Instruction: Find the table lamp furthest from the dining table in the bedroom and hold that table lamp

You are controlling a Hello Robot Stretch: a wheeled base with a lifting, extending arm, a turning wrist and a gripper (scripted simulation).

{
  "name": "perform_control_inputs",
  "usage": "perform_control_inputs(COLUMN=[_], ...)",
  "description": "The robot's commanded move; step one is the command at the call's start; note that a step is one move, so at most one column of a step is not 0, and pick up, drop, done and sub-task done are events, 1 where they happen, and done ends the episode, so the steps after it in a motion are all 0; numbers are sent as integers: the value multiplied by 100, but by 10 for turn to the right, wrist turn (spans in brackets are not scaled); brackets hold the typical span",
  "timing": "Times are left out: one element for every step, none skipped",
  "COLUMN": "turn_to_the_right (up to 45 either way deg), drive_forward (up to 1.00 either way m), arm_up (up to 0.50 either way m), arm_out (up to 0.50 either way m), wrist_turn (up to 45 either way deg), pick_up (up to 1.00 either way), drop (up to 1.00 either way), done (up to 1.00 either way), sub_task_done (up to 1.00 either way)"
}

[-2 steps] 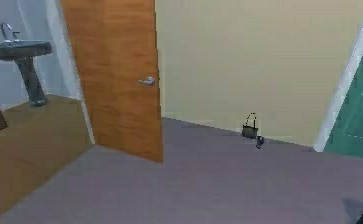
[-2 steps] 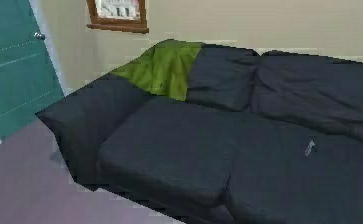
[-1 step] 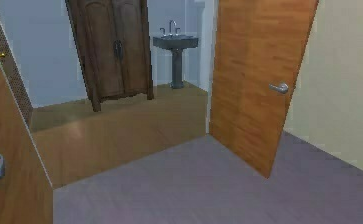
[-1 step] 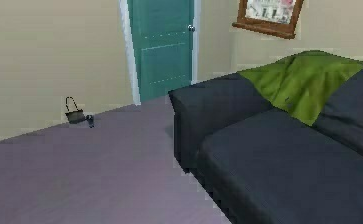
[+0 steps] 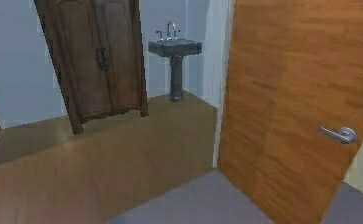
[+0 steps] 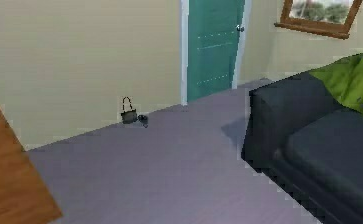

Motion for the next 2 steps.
perform_control_inputs(turn_to_the_right=[-300, 0], drive_forward=[0, 100], arm_up=[0, 0], arm_out=[0, 0], wrist_turn=[0, 0], pick_up=[0, 0], drop=[0, 0], done=[0, 0], sub_task_done=[0, 0])
